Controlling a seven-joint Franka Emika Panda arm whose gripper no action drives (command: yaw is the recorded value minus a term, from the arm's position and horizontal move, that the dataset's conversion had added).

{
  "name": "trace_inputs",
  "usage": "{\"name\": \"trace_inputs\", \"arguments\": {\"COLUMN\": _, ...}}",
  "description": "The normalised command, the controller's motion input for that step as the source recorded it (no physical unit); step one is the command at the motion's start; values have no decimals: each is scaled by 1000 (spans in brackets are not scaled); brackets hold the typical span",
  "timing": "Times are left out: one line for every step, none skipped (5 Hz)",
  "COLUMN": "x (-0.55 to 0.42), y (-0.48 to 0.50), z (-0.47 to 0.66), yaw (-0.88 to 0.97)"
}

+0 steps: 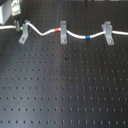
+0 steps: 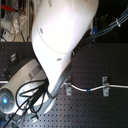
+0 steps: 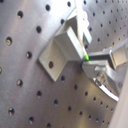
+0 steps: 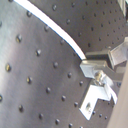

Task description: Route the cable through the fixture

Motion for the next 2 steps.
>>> {"name": "trace_inputs", "arguments": {"x": -168, "y": 33, "z": 75, "yaw": 191}}
{"name": "trace_inputs", "arguments": {"x": -173, "y": 41, "z": 58, "yaw": 186}}
